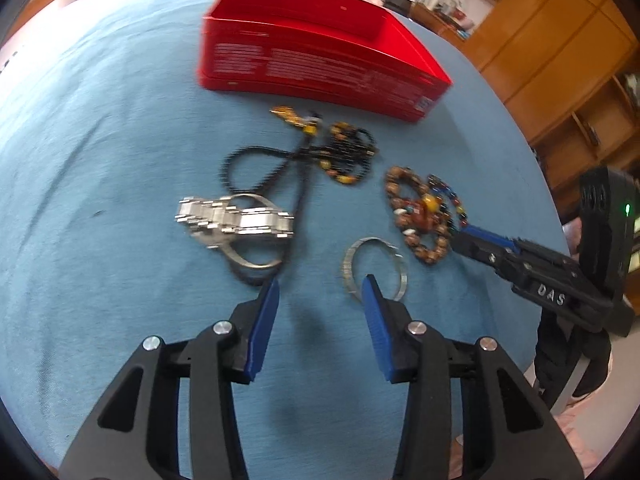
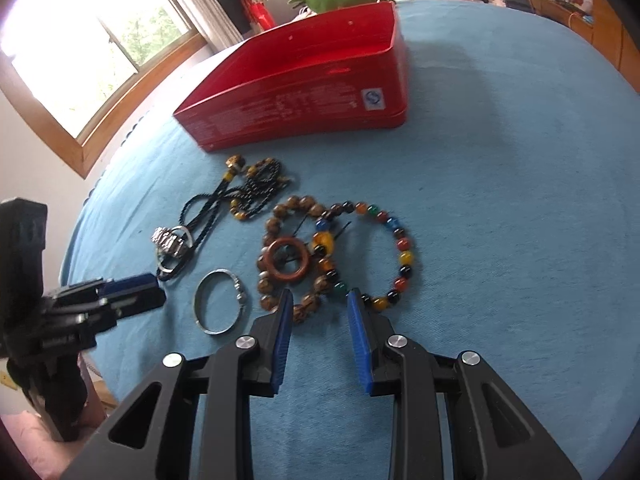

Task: Organize jewelry
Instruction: 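Grasp the silver bangle with the left tool while the right tool grasps a brown bead strand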

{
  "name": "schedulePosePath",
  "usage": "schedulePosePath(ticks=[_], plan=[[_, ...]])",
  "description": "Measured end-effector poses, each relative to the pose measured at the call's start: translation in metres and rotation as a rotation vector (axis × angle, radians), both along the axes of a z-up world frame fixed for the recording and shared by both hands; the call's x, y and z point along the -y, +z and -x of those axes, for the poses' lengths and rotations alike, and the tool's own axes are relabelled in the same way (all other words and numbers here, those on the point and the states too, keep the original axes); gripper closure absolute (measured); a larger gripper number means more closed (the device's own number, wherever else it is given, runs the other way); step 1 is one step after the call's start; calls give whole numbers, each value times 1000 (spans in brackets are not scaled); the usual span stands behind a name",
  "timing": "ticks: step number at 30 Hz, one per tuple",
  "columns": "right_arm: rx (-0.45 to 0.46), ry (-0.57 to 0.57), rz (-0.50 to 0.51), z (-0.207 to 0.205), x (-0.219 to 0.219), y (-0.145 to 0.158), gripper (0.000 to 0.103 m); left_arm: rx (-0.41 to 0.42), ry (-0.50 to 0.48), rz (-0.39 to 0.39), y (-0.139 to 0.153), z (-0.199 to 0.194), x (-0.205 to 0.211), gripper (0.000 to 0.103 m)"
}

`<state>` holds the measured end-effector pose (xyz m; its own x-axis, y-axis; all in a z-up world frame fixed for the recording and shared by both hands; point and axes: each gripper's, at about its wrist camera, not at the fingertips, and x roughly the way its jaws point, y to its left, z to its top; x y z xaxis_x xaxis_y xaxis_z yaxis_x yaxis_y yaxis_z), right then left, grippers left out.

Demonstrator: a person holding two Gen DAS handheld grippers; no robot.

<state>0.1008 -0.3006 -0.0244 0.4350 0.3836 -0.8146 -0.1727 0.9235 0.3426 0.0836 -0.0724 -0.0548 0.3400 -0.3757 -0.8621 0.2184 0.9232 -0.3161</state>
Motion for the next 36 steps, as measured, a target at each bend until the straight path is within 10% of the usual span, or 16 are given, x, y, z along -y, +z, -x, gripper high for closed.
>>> schedulePosePath(ticks=[12,33,36], plan=[[6,68,-61,-12,-14,8,75,7,-7,-113,-16,-17,42,64],[-38,85,2,-39,-23,-13,94,-36,-57,-46,-20,-26,42,74],[-31,80,-8,-35,-21,-11,95,-45,-60,-51,-20,-25,43,89]])
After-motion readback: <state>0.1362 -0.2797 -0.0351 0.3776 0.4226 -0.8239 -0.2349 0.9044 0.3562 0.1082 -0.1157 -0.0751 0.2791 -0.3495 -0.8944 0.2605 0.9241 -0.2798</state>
